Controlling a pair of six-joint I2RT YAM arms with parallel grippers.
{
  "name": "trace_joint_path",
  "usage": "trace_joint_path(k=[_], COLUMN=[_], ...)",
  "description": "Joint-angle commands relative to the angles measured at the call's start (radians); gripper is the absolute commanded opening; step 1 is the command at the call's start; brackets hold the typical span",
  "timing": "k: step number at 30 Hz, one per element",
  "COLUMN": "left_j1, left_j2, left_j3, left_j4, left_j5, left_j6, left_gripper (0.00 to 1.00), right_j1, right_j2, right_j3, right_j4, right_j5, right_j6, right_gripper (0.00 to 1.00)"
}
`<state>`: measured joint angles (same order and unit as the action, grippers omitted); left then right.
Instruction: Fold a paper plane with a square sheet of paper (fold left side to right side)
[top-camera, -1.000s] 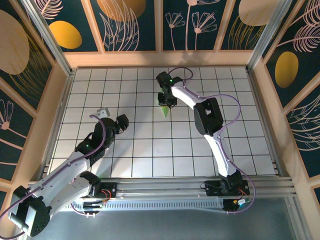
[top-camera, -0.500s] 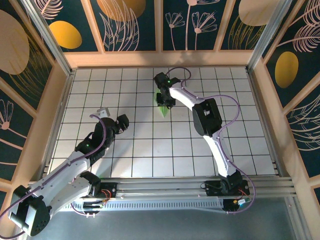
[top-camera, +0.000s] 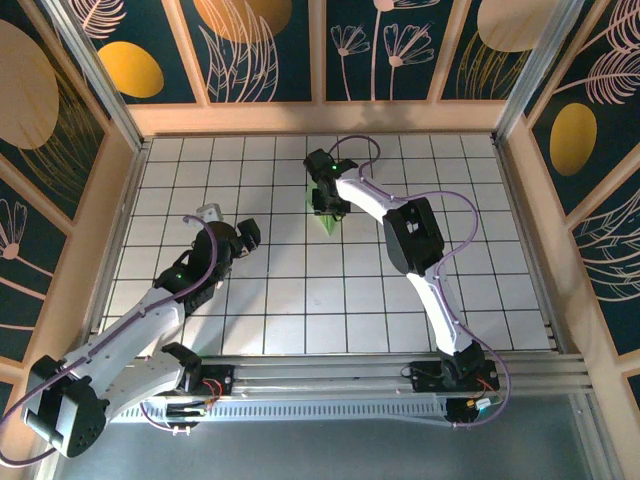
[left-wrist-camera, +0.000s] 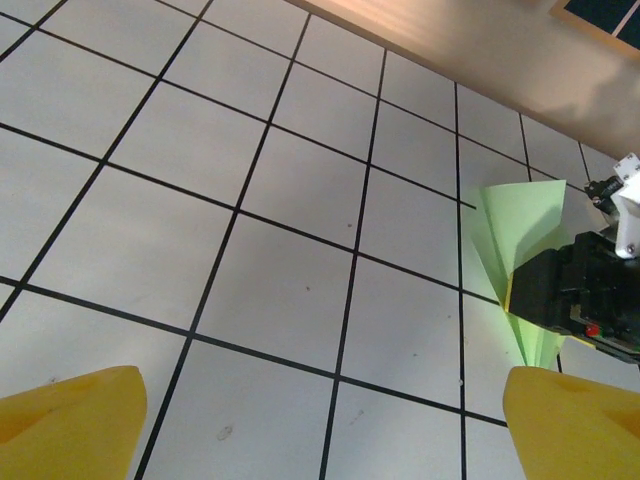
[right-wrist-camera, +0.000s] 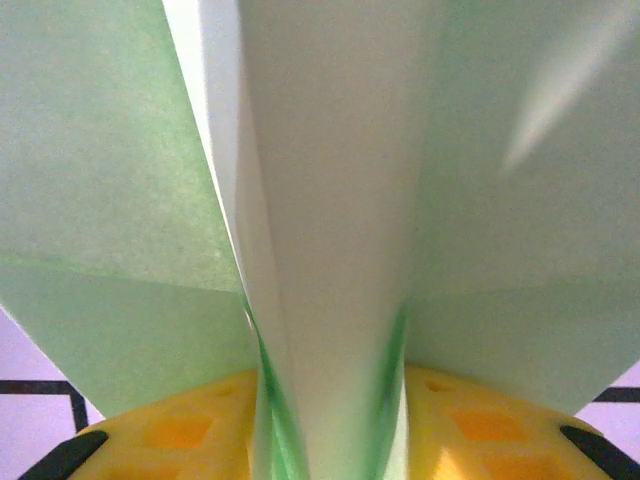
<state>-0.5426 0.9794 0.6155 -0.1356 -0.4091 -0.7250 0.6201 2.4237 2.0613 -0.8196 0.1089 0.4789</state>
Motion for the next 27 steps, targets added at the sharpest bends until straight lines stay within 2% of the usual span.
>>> trace_joint_path(k=[1,27], left_j1=[0.006,0.006], left_j2=[0.008,0.048], left_j3=[0.029,0.056], left_j4=[-0.015,-0.016], left_j5=[-0.014,0.01], left_j6=[0.014,0.019], left_gripper=[0.92,0.93], right_j1=[0.01,0.027], right_j2=[-0.041,-0.067], right_j3=[-0.022,0.015], right_j4=[-0.042,-0.077], right_j5=[0.034,0.062], right_j6=[0.024,0.02], right_gripper=[0.39,0.43])
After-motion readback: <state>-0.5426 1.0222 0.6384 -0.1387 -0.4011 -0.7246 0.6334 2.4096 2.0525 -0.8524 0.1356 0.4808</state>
